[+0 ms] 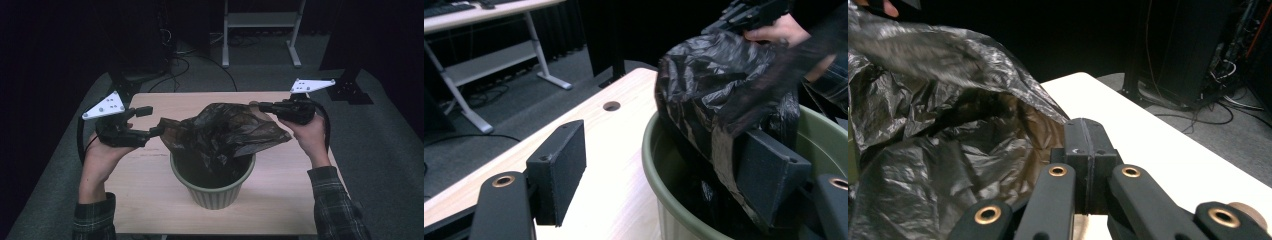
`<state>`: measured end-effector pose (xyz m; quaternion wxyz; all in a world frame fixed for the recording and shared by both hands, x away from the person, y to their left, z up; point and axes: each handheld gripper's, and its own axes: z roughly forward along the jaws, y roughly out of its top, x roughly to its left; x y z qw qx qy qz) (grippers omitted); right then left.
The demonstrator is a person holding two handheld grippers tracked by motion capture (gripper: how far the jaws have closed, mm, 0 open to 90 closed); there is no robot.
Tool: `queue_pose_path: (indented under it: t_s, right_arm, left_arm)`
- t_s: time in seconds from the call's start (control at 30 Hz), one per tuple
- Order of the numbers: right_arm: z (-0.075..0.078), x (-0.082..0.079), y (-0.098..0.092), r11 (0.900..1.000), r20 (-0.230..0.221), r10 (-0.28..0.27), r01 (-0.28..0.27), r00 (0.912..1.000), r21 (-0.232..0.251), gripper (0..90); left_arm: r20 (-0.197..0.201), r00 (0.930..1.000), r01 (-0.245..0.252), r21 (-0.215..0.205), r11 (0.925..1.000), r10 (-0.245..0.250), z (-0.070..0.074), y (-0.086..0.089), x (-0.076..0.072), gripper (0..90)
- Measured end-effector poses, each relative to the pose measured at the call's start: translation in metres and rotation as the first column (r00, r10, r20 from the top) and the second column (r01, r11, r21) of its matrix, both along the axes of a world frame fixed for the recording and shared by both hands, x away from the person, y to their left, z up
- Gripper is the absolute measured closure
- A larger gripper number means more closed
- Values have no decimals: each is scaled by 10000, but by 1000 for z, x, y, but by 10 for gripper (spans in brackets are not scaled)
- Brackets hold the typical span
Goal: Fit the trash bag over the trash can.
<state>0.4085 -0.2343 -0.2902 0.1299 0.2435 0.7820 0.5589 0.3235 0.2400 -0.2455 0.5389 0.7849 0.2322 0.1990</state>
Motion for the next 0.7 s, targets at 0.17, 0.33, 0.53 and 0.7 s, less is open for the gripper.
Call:
queue_pose_path:
  t_s: [0.17,0.33,0.53,0.7]
  right_arm:
    - [0,-2,-11,9999,-65,-172,172,9998,-3,900]
    - [-1,-2,-9,9999,-82,-115,115,9999,-78,900]
    - [-4,-2,-3,9993,-102,-140,137,9998,-338,900]
    - [-6,-2,-14,9986,-138,-381,375,9992,-370,900]
  left_arm:
    - [130,9998,-139,-159,9998,141,4,6,-3,245]
    - [512,9987,34,-114,9999,-28,25,-3,-6,245]
    - [942,9951,318,-80,9995,-309,49,-15,-7,245]
    - [1012,9945,284,-179,9994,-265,51,-8,-12,245]
